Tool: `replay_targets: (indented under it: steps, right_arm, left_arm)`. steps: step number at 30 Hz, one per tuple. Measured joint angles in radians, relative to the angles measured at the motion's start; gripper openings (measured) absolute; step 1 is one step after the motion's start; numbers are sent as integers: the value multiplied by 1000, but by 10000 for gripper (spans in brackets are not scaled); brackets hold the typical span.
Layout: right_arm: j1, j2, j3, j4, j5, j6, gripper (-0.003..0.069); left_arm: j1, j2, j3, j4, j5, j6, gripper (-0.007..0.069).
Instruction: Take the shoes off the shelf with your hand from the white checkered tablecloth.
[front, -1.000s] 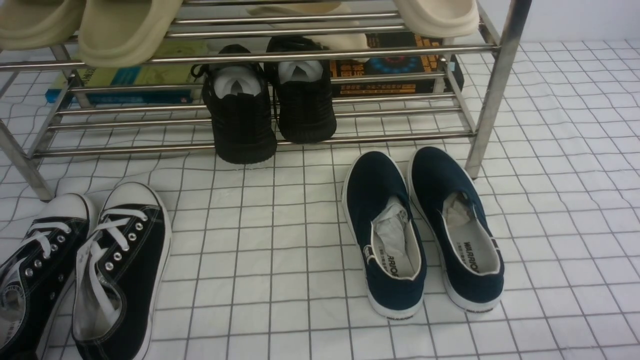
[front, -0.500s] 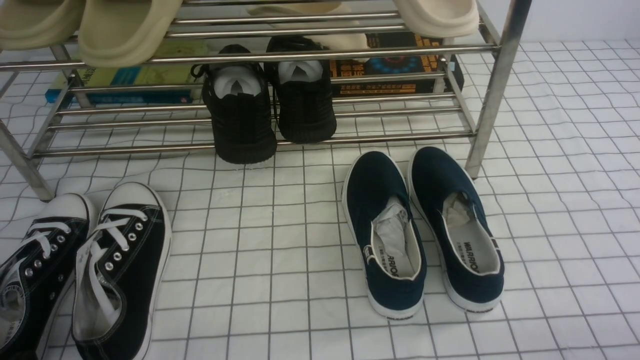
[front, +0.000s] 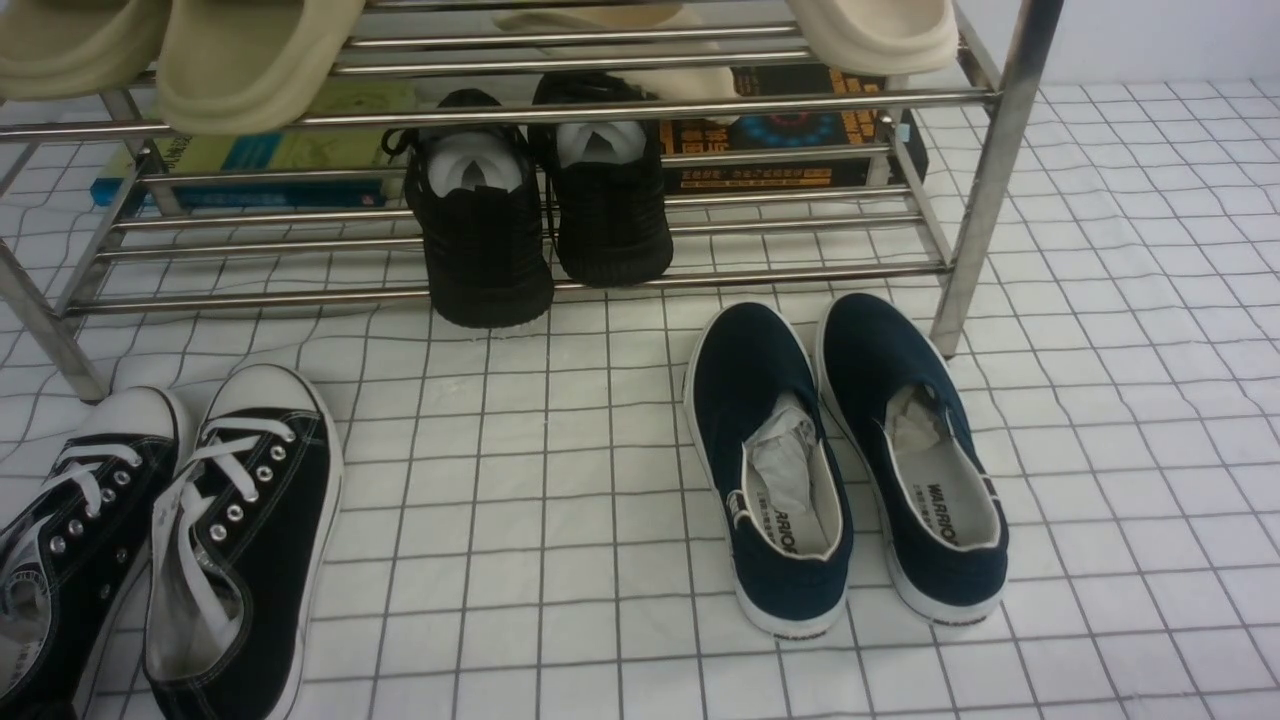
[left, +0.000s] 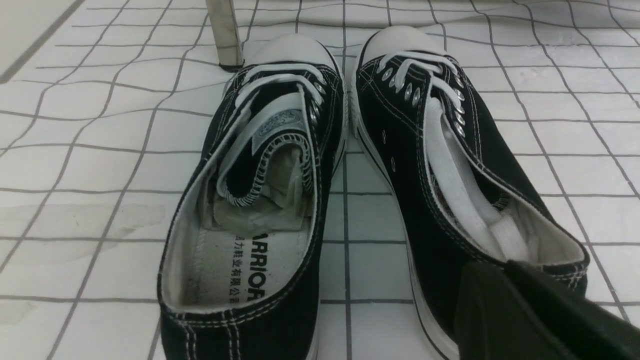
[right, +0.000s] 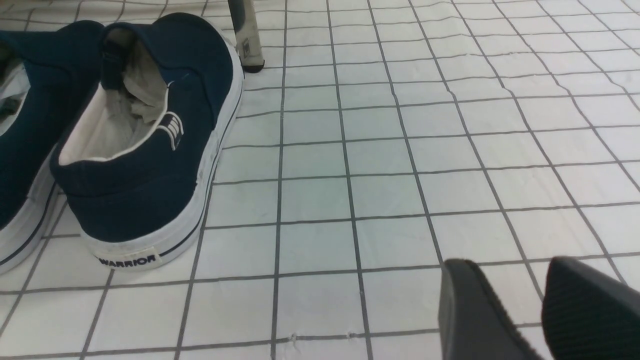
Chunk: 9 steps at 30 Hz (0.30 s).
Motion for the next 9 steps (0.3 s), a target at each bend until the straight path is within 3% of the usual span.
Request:
replay_targets:
  steps: [9]
  right_arm:
    - [0, 0, 0, 0, 0, 0, 239]
  left_arm:
    - [0, 0, 0, 1, 0, 0, 76]
